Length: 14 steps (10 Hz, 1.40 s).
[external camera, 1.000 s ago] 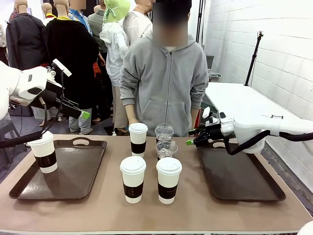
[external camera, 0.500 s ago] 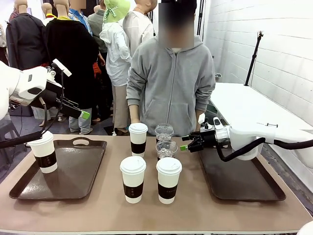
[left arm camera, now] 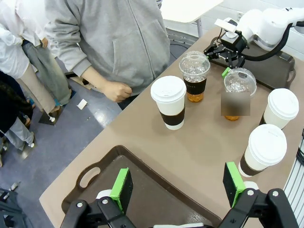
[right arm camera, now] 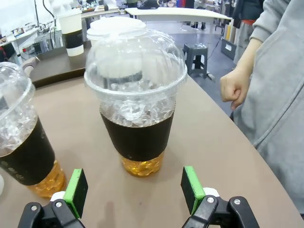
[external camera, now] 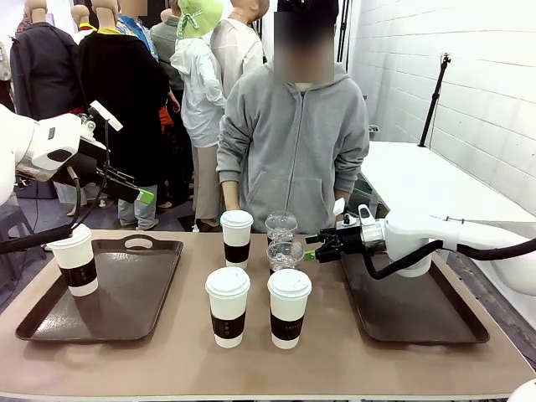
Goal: Distribute the coffee onto the tray.
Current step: Pick up one iced Americano and place it on the right Handle tray.
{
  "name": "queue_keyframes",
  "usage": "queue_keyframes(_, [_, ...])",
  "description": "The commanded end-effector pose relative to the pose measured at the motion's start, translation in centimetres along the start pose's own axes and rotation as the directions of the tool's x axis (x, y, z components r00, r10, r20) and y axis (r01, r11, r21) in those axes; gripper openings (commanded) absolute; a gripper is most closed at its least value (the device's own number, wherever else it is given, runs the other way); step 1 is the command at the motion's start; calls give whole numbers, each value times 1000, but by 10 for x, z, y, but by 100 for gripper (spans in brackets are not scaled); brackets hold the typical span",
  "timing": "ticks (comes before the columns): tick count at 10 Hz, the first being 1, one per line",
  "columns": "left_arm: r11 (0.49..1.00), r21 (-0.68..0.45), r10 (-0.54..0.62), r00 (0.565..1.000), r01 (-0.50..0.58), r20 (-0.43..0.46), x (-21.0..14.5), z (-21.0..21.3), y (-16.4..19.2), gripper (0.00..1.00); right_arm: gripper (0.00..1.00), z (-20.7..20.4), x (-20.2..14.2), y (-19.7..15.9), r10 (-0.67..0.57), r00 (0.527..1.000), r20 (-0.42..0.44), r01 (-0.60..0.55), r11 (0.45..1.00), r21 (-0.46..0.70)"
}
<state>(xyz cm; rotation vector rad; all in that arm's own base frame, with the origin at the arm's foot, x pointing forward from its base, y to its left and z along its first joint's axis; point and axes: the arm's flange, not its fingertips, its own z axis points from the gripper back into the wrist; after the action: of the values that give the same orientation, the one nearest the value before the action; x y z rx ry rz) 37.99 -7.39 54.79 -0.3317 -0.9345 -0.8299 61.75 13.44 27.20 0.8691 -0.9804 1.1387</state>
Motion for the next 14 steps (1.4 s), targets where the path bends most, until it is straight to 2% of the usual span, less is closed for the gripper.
queue_keyframes(1, [1000, -6, 5, 1000, -5, 1, -2, -1, 2, 100, 100, -17, 7, -15, -8, 1000, -23, 8, 1000, 8])
queue_keyframes(14, [1000, -6, 5, 1000, -5, 1, -2, -1, 2, 100, 100, -53, 17, -16, -11, 1000, 11, 9, 994, 112])
